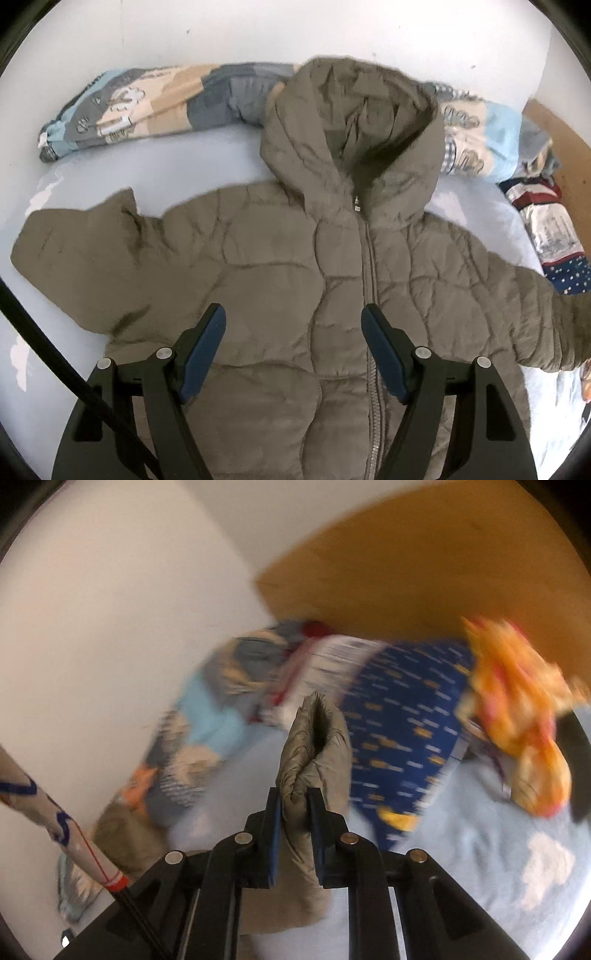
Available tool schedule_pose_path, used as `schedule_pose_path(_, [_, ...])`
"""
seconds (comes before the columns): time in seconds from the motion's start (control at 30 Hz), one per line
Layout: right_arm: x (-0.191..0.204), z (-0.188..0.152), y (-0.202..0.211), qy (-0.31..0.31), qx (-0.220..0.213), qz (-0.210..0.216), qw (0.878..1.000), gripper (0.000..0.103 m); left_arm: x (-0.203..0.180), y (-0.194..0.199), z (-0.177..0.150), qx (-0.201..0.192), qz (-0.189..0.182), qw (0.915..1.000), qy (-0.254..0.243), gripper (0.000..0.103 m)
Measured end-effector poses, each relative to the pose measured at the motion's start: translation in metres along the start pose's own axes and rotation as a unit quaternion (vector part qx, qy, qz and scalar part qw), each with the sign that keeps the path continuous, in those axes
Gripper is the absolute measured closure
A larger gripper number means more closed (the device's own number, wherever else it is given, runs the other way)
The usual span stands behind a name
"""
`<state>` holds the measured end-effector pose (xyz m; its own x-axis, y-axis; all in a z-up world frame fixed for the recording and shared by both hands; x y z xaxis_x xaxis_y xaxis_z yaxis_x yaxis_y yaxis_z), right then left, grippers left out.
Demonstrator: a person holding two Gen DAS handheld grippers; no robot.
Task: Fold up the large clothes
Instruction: 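Carry the held sleeve across the jacket body with the right tool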
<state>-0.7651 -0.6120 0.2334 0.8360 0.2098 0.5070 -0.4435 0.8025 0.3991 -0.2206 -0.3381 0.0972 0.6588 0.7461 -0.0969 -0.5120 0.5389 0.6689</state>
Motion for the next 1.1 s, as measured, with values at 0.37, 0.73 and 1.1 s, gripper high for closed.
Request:
schedule_pose_path(0.37, [0.215,-0.102,-0.007,0.131,0.093,0.148,0.976,0.087,0.055,0.022,0.015,0.002,-0.009,0.9986,0.052,0.028])
schedule_pose_path(0.73, [0.243,-0.338,-0.097,0.141,0.279,0.139,0.939,0.092,0.069,0.008,0.007,0.032,-0.037,0.9961,0.073,0.028])
schedule_pose_path(1.1, [0.178,-0.232,-0.015,0.078,0.177,0.158,0.968,0.024,0.002,-0.007,-0.012,0.072,-0.132,0.9863,0.068,0.028])
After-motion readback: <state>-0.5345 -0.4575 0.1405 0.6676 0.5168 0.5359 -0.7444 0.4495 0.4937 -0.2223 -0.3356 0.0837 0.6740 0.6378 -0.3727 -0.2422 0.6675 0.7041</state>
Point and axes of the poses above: each gripper's, at about its wrist camera, not at the fingertips, and y roughly against the way its jaws point, x to its left, z to its top, the point moved 3 cm from there along -y, roughly the way its jaws point, and after that the axes turned 11 degrees about -x, right-handed, at the moved point
